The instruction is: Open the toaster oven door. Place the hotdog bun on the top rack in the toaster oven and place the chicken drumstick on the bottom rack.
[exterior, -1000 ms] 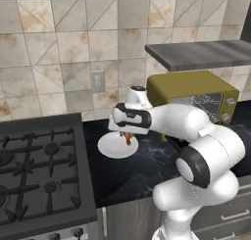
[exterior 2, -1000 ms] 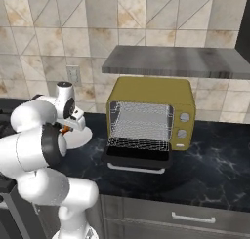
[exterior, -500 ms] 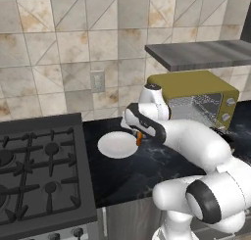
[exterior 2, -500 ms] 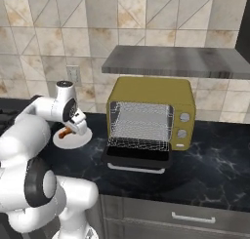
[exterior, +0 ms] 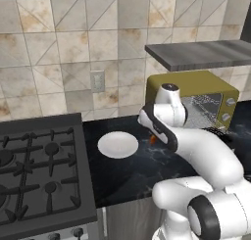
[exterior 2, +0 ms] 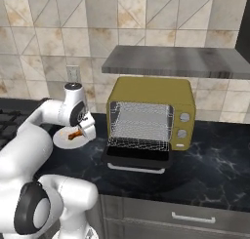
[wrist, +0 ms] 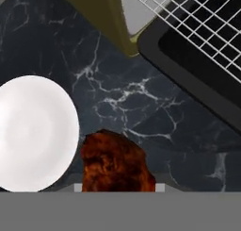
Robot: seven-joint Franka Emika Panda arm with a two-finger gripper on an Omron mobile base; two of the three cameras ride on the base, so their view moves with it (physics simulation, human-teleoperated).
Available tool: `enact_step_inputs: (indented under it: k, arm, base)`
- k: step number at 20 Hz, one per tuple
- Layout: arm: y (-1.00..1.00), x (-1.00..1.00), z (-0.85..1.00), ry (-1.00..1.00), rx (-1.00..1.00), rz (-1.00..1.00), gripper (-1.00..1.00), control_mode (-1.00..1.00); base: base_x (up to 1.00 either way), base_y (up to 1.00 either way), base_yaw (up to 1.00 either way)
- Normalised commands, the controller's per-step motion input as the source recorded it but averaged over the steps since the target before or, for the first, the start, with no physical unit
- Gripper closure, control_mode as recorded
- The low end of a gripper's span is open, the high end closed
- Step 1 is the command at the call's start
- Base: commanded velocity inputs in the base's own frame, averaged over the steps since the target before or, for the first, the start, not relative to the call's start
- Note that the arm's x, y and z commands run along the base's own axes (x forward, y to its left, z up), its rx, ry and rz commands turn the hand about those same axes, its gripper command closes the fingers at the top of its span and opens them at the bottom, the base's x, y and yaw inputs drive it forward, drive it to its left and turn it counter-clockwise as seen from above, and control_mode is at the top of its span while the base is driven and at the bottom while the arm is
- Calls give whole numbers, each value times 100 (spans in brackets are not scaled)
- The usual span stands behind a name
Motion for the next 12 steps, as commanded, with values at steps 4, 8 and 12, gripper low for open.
enact_step_inputs:
  k: [4,8,12]
  arm:
    - [-61,1,10,2,0,-24,100,-100]
    - [-65,8,4,2,-1,-20,100,-100]
    - [-66,18,4,8,-1,-16,100,-100]
  base:
    - [0,0,0]
    - [0,0,0]
    - [0,0,0]
